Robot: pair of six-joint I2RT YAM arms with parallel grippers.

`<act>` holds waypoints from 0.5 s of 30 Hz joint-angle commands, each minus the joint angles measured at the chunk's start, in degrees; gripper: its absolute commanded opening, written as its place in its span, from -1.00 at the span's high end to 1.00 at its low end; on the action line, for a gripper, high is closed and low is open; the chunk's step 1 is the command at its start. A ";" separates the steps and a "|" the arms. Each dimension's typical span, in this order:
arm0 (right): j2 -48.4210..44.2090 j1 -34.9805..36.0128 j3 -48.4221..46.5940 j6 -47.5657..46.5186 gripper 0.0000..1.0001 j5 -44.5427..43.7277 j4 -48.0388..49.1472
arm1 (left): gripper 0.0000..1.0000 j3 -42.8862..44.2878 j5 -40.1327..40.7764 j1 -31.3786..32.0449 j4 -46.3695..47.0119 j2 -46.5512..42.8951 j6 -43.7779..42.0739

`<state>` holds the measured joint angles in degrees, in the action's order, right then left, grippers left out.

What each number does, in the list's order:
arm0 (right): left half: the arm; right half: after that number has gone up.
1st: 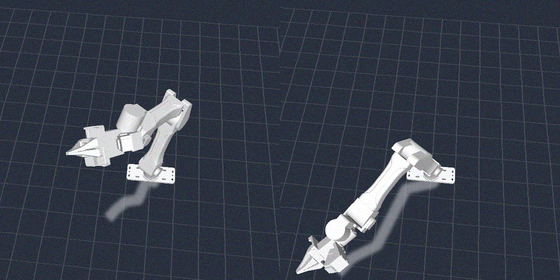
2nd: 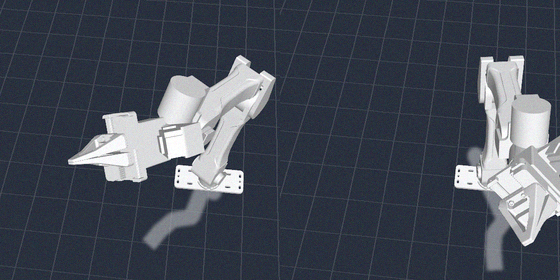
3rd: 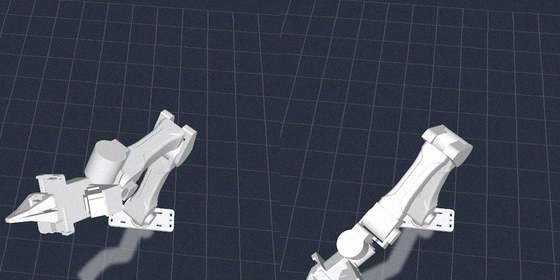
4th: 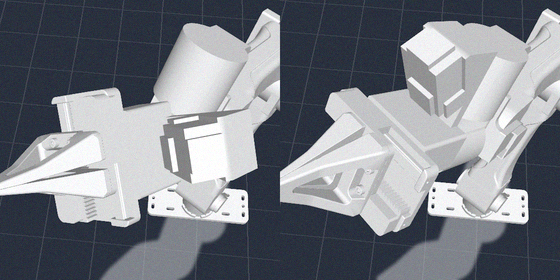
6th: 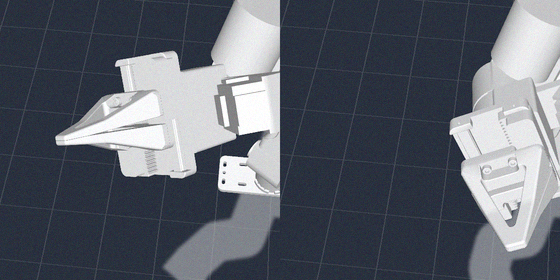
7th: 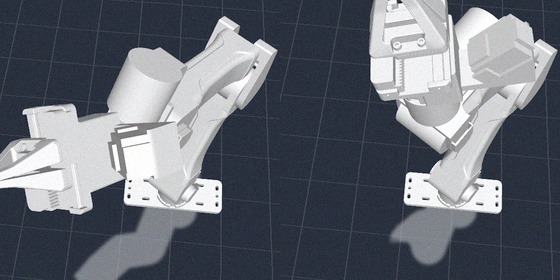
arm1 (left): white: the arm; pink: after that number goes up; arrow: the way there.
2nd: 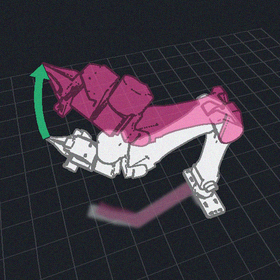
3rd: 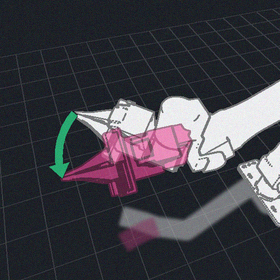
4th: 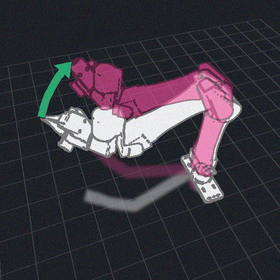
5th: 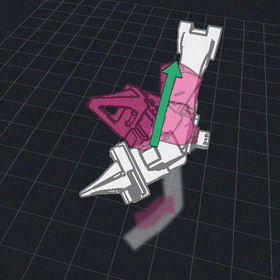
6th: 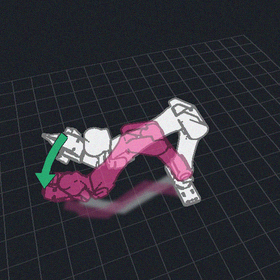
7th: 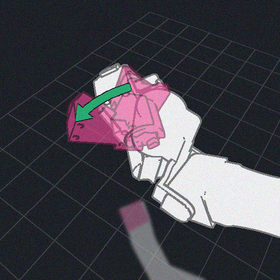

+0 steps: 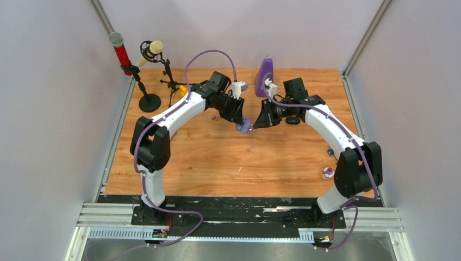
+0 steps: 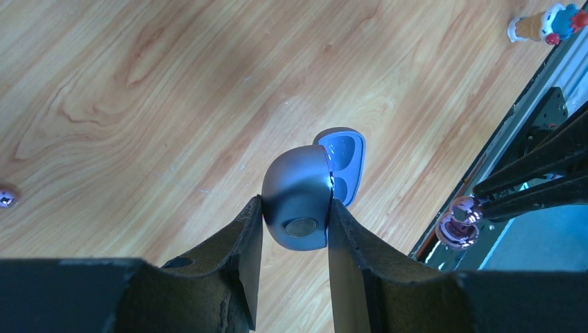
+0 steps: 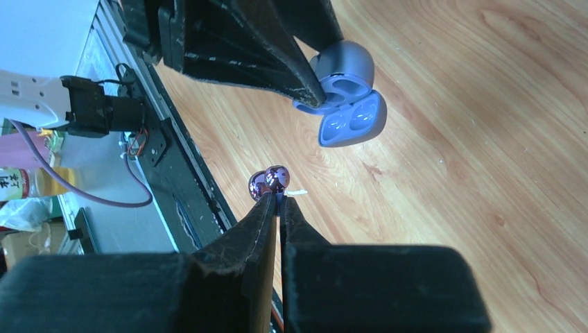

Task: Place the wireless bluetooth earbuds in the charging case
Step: Adjust the charging case at the center of the board.

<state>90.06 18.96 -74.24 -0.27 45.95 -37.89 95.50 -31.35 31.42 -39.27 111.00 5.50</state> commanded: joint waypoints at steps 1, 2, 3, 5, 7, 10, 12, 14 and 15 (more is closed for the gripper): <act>0.95 0.29 -3.39 2.89 0.92 0.10 2.27 | 0.62 -0.42 1.04 -1.13 1.64 0.96 2.74; 0.68 0.21 -3.17 2.60 0.91 -0.04 2.29 | 0.61 -0.48 2.64 -1.16 1.01 1.45 3.11; 0.28 0.24 -2.81 2.30 0.91 -0.18 2.37 | 0.61 -0.62 3.07 -1.16 0.85 2.23 3.16; -0.89 0.08 -1.82 1.47 0.91 -0.25 2.38 | 0.57 -1.64 4.26 -1.10 0.90 2.85 3.56; -2.25 -0.27 -0.94 0.66 0.91 -0.21 2.53 | 0.54 -3.96 4.21 -1.15 1.70 2.98 4.19; -4.19 -0.71 0.14 0.56 0.91 -0.75 2.88 | 0.44 -5.98 4.86 -0.94 2.75 2.67 5.31; -5.57 -1.10 0.58 -1.37 0.91 -0.96 3.05 | 0.36 -7.74 5.88 -0.68 3.43 2.27 5.81; -6.58 -1.52 0.86 -1.76 0.91 -1.29 3.44 | 0.28 -9.65 6.36 -0.25 4.53 1.74 6.36; -7.02 -1.70 1.05 -1.91 0.91 -1.37 3.59 | 0.26 -10.56 6.38 -0.06 4.80 1.62 6.61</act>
<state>86.83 18.11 -73.52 -0.21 45.04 -37.04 86.78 -26.09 30.74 -37.63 113.78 10.04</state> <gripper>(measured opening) 0.057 0.423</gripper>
